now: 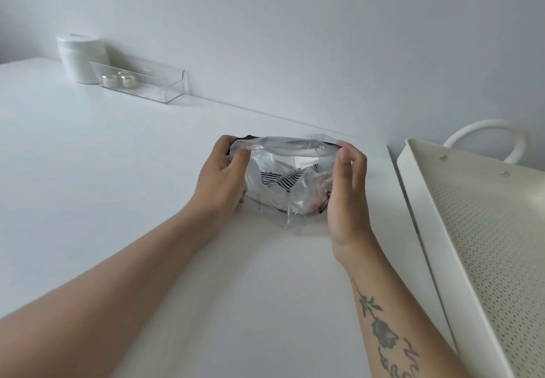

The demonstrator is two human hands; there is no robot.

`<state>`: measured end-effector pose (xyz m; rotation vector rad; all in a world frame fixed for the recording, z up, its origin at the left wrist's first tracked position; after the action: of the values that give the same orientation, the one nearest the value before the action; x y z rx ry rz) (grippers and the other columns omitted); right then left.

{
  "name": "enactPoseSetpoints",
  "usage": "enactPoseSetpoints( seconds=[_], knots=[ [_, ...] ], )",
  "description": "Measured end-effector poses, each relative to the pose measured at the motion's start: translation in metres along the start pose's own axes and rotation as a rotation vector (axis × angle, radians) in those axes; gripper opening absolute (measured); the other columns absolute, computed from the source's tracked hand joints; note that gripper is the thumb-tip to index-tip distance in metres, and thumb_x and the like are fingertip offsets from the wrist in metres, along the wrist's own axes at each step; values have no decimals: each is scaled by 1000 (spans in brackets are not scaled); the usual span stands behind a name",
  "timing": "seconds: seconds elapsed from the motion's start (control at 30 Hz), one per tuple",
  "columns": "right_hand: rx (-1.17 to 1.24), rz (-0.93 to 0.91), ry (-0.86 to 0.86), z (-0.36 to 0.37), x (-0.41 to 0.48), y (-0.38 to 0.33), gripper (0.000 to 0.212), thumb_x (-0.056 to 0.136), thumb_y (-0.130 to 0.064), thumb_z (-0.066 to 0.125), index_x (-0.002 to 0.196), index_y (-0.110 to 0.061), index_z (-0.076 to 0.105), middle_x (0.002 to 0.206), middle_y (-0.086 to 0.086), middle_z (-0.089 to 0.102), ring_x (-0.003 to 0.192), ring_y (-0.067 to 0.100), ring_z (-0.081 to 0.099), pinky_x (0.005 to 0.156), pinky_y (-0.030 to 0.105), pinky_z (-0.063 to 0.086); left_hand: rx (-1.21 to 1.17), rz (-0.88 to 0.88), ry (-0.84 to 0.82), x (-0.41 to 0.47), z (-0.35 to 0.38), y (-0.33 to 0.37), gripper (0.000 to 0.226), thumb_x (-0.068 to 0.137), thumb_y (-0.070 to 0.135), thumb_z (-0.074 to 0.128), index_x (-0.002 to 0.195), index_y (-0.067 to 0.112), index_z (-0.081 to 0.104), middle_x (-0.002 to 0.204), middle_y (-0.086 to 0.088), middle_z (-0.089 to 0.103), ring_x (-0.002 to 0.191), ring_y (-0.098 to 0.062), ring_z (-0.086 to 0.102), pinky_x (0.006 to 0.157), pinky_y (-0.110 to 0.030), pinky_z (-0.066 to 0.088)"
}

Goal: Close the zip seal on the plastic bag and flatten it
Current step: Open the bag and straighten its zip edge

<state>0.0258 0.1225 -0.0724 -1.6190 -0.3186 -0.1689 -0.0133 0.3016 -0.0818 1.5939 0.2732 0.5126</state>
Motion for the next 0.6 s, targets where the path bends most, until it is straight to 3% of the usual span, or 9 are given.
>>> enactPoseSetpoints(
  seconds=[0.07,0.13,0.2,0.3,0.4,0.5,0.6],
  knots=[
    [6,-12,44,1,-2,1,54,82,-77,31,110,-38,56,96,-19,57,93,8,55,89,31,47,-17,-15,-1,2,-1,-2,14,83,39,48,90,33,58,77,-13,57,62,-19,56,55,-32,46],
    [-19,1,94,0,-2,2,40,90,-67,33,84,-37,57,74,-21,53,74,6,54,75,29,45,-61,-58,2,4,-3,-4,18,81,40,49,92,29,57,82,-13,58,62,-17,57,51,-27,46],
    [-60,7,125,-1,-2,4,36,94,-59,39,72,-32,51,62,-13,45,62,8,45,66,29,39,-170,-124,-16,6,-4,-4,23,79,37,49,94,22,57,78,-7,59,63,-19,55,58,-32,46],
    [-66,11,153,-3,-4,8,29,94,-53,46,78,-31,56,66,-10,47,65,12,45,66,33,39,-284,-179,-62,7,-7,0,30,81,43,53,84,13,56,63,-4,56,60,-22,52,69,-39,42],
    [-53,7,167,-5,-2,9,17,95,-42,52,94,-30,63,70,-15,55,70,10,50,71,39,49,-284,-147,-116,7,-12,1,39,85,49,58,89,10,60,81,-14,55,73,-25,53,76,-43,40],
    [-83,-40,192,-11,-1,8,10,94,-32,57,97,-29,65,72,-19,59,67,0,52,68,28,46,-295,-101,-175,5,-12,5,24,91,31,61,108,15,68,97,-12,56,82,-22,55,82,-42,46],
    [-130,-74,226,-19,-2,8,9,93,-26,59,99,-26,65,83,-15,65,69,-4,55,68,18,43,-236,-51,-213,3,-11,4,20,94,15,59,110,21,69,91,-7,55,75,-17,57,83,-41,51]
  ],
)
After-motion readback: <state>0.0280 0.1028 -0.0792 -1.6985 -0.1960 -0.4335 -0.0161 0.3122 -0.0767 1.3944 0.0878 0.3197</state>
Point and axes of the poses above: each hand's wrist, its own x-axis towards the middle knuckle, its own z-axis out of the palm, y = z × x, the point moved 2 cm from there along x, towards the middle knuckle
